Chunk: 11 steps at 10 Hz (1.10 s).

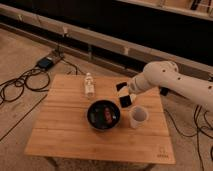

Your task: Place the eraser in the ceramic cup

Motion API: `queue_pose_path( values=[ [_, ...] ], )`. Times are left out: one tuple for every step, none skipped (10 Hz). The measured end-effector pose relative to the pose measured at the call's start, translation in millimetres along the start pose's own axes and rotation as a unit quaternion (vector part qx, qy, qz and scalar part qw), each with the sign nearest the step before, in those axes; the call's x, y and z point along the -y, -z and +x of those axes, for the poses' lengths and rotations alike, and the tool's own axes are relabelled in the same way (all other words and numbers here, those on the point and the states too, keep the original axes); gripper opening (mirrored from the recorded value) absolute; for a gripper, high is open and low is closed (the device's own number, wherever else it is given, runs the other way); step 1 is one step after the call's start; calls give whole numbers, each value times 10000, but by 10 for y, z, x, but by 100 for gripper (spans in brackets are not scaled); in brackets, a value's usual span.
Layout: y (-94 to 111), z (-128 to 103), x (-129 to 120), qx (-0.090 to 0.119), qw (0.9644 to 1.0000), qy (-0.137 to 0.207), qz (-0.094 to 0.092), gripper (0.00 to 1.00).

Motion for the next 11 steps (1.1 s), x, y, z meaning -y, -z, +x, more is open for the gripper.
queue_pose_path(
  values=[
    [33, 34, 27, 85, 9999, -30, -64, 16],
    [71, 98, 72, 171, 9997, -64, -136, 16],
    [107, 188, 158, 215, 9996, -122, -150, 16],
    [132, 253, 226, 223, 9995, -167, -132, 16],
    [160, 329, 311, 213, 9995, -216, -93, 16],
    [190, 402, 391, 191, 9995, -257, -45, 16],
    [214, 464, 454, 169, 9994, -292, -3, 16],
    [227, 506, 491, 154, 9994, -315, 22, 16],
    [246, 560, 525, 142, 9993, -346, 44, 16],
    [247, 592, 519, 130, 9993, -359, 37, 16],
    [241, 612, 485, 116, 9993, -362, 7, 19]
  ],
)
